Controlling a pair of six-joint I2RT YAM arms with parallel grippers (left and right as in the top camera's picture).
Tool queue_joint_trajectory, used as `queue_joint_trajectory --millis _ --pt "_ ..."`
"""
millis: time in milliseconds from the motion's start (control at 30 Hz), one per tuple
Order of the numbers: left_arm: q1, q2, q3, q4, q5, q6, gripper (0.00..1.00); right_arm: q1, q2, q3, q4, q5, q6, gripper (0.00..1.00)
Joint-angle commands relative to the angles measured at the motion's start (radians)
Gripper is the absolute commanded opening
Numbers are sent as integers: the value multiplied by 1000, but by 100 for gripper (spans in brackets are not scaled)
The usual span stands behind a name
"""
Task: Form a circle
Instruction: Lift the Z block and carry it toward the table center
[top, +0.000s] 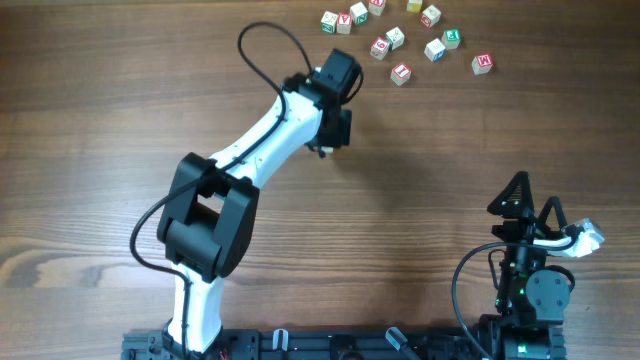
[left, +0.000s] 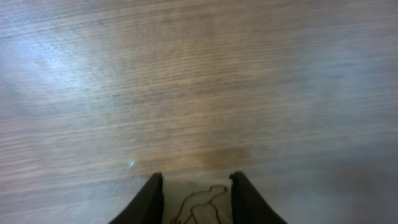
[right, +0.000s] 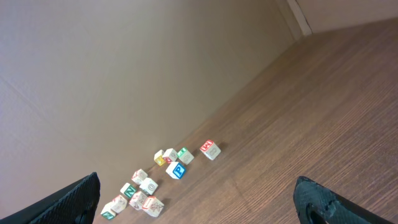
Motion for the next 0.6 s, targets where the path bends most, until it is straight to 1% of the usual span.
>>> queue_joint_trajectory --millis 0,167,300,400,567 --pt "-3 10 -101 80 4 -45 5 -3 -2 -1 5 -13 -13 100" --pt "-4 10 -147 140 5 -42 7 -3 -2 -1 5 -13 -13 100" --pt "-4 10 -147 171 5 -42 17 -3 -2 -1 5 -13 -13 100" --pt "-3 10 -147 193 4 -42 23 -3 -2 -1 5 -13 -13 100" --pt "-3 10 -147 271 4 -38 24 -3 -2 -2 5 -13 -13 100"
